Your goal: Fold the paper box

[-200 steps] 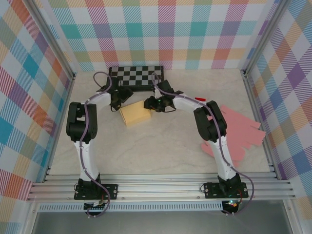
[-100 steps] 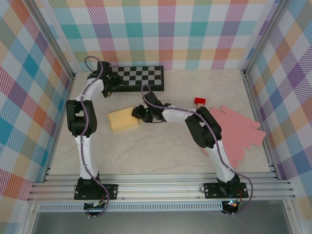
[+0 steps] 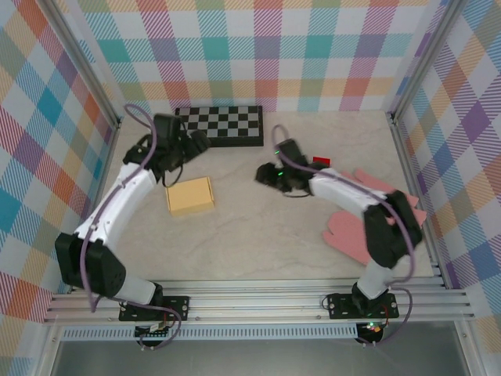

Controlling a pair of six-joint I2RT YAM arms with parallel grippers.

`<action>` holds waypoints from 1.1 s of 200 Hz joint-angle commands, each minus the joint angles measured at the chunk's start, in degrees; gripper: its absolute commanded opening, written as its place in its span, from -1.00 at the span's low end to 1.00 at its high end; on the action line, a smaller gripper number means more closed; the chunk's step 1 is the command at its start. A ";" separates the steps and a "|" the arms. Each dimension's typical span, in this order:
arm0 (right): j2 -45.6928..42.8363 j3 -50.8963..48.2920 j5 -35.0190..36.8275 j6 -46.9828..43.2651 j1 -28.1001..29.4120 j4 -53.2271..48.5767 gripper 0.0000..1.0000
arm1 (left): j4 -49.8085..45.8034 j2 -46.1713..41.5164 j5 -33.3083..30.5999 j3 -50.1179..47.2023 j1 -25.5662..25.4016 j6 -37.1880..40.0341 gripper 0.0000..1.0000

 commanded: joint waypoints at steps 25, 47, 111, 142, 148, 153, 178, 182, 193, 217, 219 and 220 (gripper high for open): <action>-11.73 -11.61 10.44 -14.81 -26.16 -16.41 0.11 | 3.04 -2.80 -5.41 -7.00 -16.81 -4.59 0.81; -9.11 -14.68 2.39 -12.34 -39.24 -14.42 0.13 | 4.65 0.10 -5.08 -7.14 -21.70 -4.66 0.80; -0.34 -23.87 -12.94 -5.38 -45.20 -7.12 0.13 | 5.25 3.13 -3.82 -8.61 -25.60 -5.01 0.80; -1.94 -29.64 -15.85 -5.06 -40.31 -6.67 0.13 | 4.38 2.21 -5.08 -10.43 -25.76 -5.34 0.80; -1.77 -30.12 -15.69 -5.63 -38.04 -7.39 0.12 | 4.01 2.12 -5.36 -10.57 -25.68 -5.28 0.80; -2.05 -29.62 -13.66 -6.41 -36.23 -9.51 0.13 | 3.66 2.03 -5.47 -10.68 -25.74 -5.14 0.81; -7.16 -31.90 -14.99 -7.01 -32.80 -13.63 0.13 | 2.39 1.68 -6.39 -10.82 -25.68 -4.95 0.81; -8.08 -32.53 -15.40 -6.65 -32.51 -13.89 0.12 | 2.38 1.59 -6.38 -10.84 -25.75 -5.00 0.81; -10.17 -33.48 -15.25 -6.31 -30.67 -15.07 0.12 | 2.31 1.50 -6.49 -11.09 -25.73 -5.05 0.81; -11.35 -32.15 -11.23 -6.37 -21.26 -17.50 0.12 | 2.51 1.67 -7.15 -11.67 -25.74 -5.13 0.81; -11.20 -32.05 -11.34 -6.16 -20.60 -17.40 0.12 | 2.57 1.76 -7.15 -11.70 -25.73 -5.11 0.81; -11.12 -31.98 -11.44 -5.99 -20.31 -17.36 0.12 | 2.56 1.80 -7.15 -11.71 -25.70 -5.11 0.81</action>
